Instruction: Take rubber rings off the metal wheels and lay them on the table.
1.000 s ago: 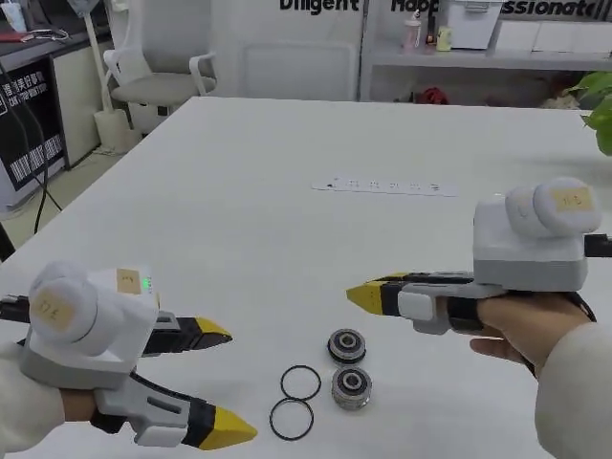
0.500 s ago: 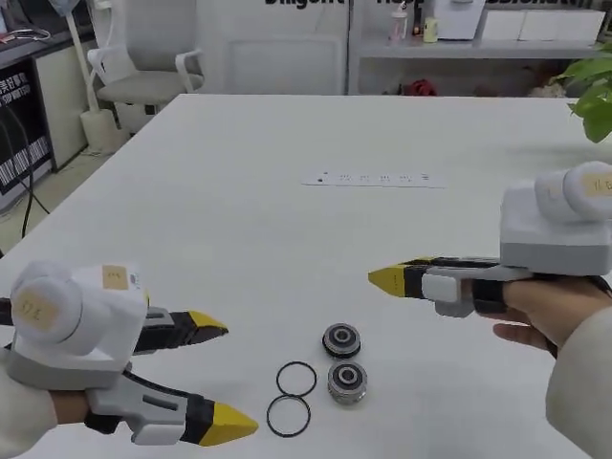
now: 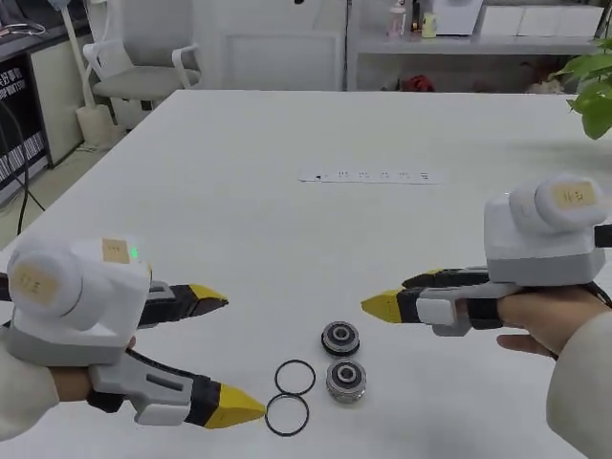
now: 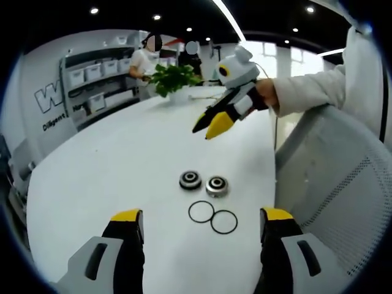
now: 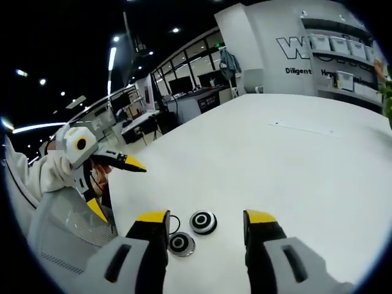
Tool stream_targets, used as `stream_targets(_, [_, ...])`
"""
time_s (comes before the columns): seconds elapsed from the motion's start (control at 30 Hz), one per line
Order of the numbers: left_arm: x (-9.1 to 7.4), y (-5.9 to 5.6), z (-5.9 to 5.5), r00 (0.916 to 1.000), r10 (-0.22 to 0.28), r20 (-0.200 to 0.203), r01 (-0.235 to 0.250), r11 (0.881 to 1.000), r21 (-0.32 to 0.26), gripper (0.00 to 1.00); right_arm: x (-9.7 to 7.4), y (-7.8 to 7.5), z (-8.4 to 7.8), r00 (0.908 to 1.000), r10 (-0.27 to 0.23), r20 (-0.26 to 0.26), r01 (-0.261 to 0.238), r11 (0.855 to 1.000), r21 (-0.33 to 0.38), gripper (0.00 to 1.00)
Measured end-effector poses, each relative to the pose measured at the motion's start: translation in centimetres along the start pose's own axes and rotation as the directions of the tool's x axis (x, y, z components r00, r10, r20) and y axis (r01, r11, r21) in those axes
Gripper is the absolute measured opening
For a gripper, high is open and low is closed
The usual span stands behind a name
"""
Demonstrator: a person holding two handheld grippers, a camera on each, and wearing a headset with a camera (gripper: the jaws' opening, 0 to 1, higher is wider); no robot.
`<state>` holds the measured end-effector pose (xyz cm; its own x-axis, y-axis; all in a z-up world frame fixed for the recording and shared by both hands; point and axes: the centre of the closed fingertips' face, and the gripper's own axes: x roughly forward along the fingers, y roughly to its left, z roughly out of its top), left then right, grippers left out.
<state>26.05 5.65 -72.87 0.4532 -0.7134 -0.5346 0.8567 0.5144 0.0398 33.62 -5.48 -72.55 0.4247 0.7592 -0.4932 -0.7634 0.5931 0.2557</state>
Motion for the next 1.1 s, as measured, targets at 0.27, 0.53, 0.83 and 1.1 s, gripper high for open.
stream_targets(0.27, [0.0, 0.1, 2.9, 0.9995, -0.014, 0.028, 0.013, 0.999, 0.039, 0.78, 0.0, -0.5, -0.1, 0.9999, -0.011, -0.004, 0.011, 1.0, 0.004, 0.45])
stream_targets(0.53, [1.2, 0.6, 5.4, 0.9993, -0.031, 0.021, 0.029, 0.994, 0.104, 0.76, 0.0, -0.9, 0.0, 0.9996, -0.027, 0.007, 0.027, 1.0, 0.008, 0.42])
stream_targets(0.83, [2.8, 1.7, 8.4, 0.9981, -0.04, 0.046, 0.032, 0.986, 0.164, 0.74, -0.2, -1.6, 0.1, 0.9988, -0.044, 0.021, 0.043, 0.999, 0.029, 0.4])
stream_targets(1.1, [3.8, 3.6, 9.4, 0.9939, 0.0, 0.111, -0.02, 0.984, 0.177, 0.68, -0.2, -2.0, 0.0, 0.9978, -0.051, 0.042, 0.05, 0.998, 0.041, 0.38])
